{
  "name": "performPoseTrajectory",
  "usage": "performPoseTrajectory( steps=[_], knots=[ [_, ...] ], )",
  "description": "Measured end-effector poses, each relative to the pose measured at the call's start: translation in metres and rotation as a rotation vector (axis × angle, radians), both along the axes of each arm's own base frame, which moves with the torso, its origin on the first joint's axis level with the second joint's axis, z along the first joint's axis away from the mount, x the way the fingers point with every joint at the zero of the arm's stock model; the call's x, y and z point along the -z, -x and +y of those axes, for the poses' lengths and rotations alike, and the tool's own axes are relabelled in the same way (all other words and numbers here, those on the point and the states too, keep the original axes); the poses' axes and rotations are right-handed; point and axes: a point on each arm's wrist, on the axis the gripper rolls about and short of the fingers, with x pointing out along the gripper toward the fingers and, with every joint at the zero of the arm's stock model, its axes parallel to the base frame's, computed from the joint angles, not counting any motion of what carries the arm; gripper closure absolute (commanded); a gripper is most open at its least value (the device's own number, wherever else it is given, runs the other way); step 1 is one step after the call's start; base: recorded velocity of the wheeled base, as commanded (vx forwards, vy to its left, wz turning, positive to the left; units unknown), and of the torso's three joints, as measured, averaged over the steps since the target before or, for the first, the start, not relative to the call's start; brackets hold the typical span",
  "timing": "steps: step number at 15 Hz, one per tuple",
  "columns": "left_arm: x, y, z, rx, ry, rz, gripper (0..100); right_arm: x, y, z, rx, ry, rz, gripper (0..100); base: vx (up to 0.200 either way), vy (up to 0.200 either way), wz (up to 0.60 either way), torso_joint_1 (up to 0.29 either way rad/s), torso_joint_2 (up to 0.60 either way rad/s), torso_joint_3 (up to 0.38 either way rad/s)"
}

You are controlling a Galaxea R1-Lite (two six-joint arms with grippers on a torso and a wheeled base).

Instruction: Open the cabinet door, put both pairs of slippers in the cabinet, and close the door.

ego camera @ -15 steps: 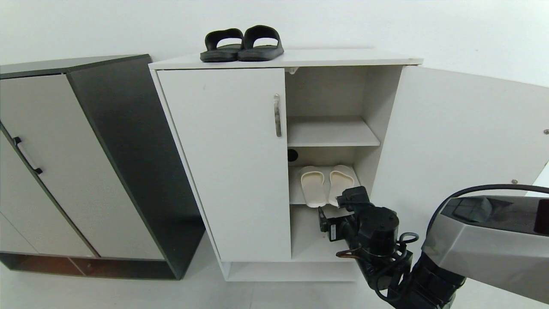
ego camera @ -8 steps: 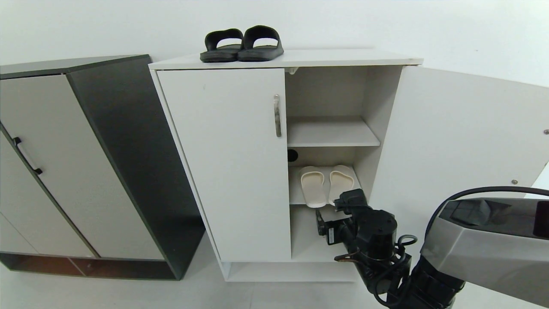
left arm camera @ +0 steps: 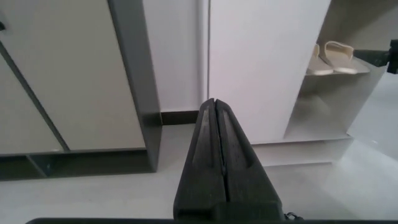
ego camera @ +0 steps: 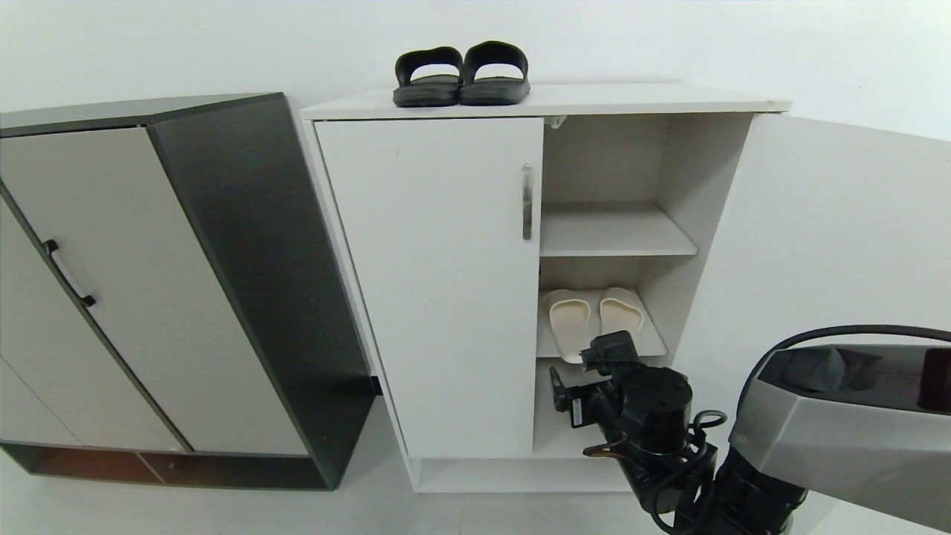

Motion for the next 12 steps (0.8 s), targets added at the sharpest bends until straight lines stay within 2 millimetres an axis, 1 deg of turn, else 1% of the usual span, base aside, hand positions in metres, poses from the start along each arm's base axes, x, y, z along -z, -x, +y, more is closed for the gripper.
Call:
performPoseTrajectory(
  steps=[8,12],
  knots=[
    [0.000,0.000,0.000,0.000,0.000,0.000,100,0.004,0.000,-0.003,-0.004,0.007,-0.012,0,0.000,0.200,0.00,0.002,0.00,0.001],
    [0.000,0.000,0.000,-0.001,0.003,0.000,100,-0.001,-0.007,-0.012,-0.011,0.000,-0.049,0,0.000,0.000,0.00,0.000,0.00,0.000]
  ],
)
